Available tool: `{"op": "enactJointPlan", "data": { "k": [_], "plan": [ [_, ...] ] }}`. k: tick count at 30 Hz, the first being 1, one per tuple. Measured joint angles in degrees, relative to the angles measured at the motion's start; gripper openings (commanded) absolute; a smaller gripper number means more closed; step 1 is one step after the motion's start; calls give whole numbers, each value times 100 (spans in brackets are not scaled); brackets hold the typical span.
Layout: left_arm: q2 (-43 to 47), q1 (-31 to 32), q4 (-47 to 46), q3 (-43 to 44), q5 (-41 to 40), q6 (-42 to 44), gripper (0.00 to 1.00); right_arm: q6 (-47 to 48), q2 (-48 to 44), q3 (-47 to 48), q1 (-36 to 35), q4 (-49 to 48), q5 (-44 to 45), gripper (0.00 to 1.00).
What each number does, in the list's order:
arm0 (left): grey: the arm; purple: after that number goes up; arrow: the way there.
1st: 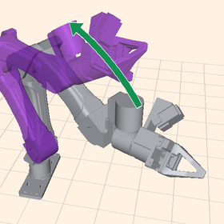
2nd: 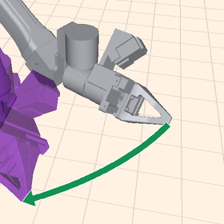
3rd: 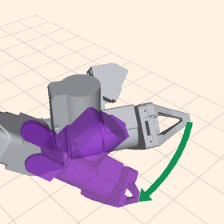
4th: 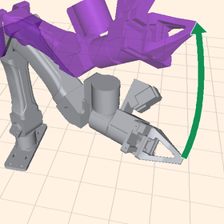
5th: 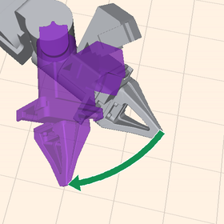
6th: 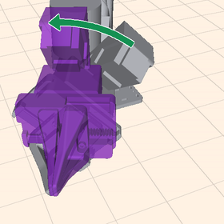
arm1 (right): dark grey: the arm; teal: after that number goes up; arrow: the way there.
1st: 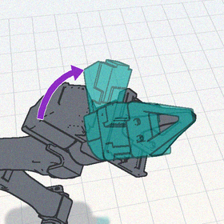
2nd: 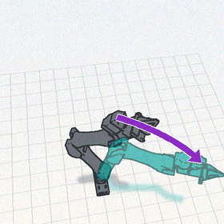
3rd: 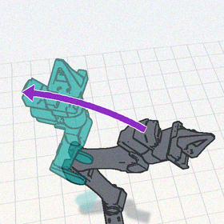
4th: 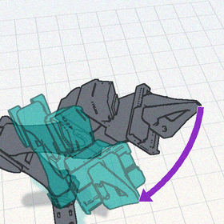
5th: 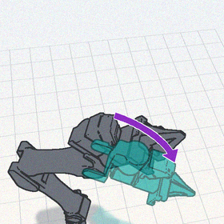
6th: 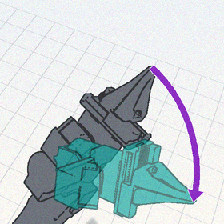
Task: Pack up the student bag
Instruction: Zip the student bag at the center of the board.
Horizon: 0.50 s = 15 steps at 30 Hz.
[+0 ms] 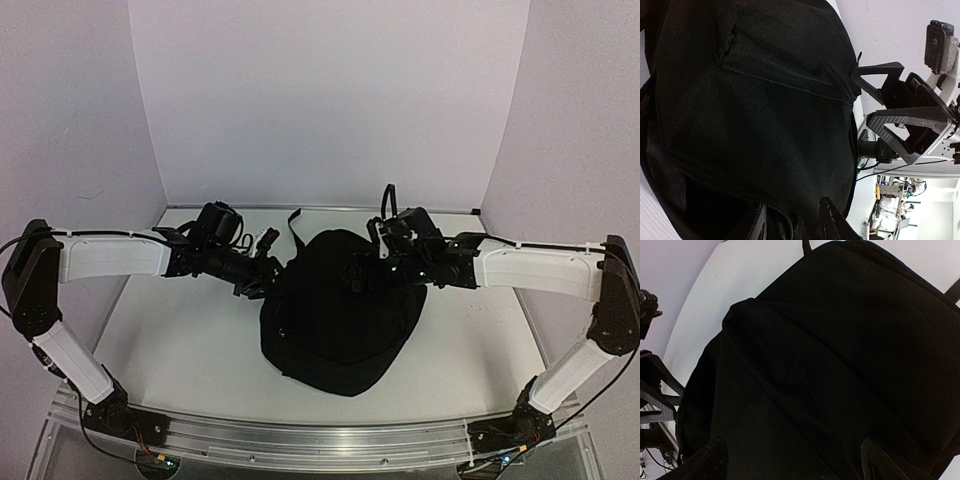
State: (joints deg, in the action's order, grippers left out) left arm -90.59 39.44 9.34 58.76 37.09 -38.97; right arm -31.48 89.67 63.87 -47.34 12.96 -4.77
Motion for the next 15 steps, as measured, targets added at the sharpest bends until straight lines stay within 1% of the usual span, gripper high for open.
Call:
{"op": "enactJointPlan", "data": {
  "k": [4, 6, 15],
  "plan": [
    [-91, 0, 400, 2, -284, -10, 65, -33, 0, 33, -96, 12, 95, 91],
    [-117, 0, 678, 6, -434, -23, 70, -51, 0, 56, -127, 16, 123, 91],
    [-113, 7, 1715, 189, -810, 58, 75, -91, -2, 141, -243, 35, 179, 91]
  ]
}}
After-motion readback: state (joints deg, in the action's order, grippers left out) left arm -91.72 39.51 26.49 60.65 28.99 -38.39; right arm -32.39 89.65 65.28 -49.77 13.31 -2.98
